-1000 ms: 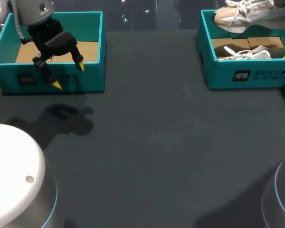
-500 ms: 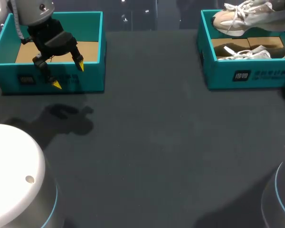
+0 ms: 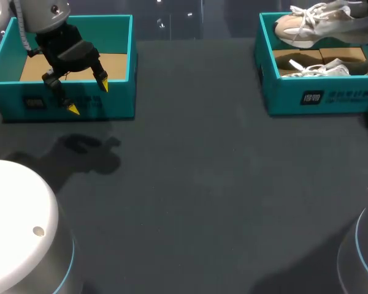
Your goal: Take the shoe out of the shoebox, open the shoe tongue, remove and reinsert the insole, then place the shoe into the shoebox
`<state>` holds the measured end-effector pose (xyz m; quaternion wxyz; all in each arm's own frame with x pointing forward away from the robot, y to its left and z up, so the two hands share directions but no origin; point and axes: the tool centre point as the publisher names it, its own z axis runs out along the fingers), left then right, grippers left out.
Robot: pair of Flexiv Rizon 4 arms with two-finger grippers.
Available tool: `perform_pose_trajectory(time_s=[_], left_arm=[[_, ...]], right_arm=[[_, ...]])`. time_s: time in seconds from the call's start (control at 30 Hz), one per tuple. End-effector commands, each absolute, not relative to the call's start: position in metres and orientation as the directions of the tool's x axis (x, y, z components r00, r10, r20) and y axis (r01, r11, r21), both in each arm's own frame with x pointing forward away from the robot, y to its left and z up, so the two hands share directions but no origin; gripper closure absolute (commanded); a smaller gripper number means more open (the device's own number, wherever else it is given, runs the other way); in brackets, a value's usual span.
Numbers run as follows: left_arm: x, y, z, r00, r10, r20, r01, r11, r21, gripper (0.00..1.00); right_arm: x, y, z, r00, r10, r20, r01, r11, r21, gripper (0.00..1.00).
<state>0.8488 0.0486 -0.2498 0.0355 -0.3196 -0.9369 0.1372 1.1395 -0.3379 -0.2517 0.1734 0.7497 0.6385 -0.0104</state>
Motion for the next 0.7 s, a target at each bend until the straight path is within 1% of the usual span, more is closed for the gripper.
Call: perform_pose_trajectory(time_s=[0.03,0.37,0.5,0.57,0.7], left_arm=[[0.848,0.049,-0.25,-0.793,0.609,-0.022,0.59,0.758,-0.277,0.0],[0.848,0.049,-0.25,-0.793,0.609,-0.022,0.59,0.758,-0.277,0.0],[0.848,0.049,-0.25,-0.793,0.609,-0.022,0.59,0.758,-0.277,0.0],[0.848,0.049,-0.25,-0.793,0.609,-0.022,0.59,0.758,-0.277,0.0],[0.848,0.049,-0.25,-0.793,0.609,-0.022,0.59,0.758,-0.277,0.0]], right_arm=[[1.145,-0.337,-0.264,0.197,0.95,-0.241,0.959,-0.135,0.248,1.0],[1.155,-0.338,-0.289,0.206,0.944,-0.259,0.963,-0.147,0.227,1.0],[1.157,-0.336,-0.294,0.209,0.94,-0.27,0.963,-0.149,0.226,1.0],[1.157,-0.338,-0.294,0.246,0.932,-0.265,0.954,-0.185,0.235,1.0],[1.157,-0.338,-0.294,0.246,0.932,-0.265,0.954,-0.185,0.235,1.0]])
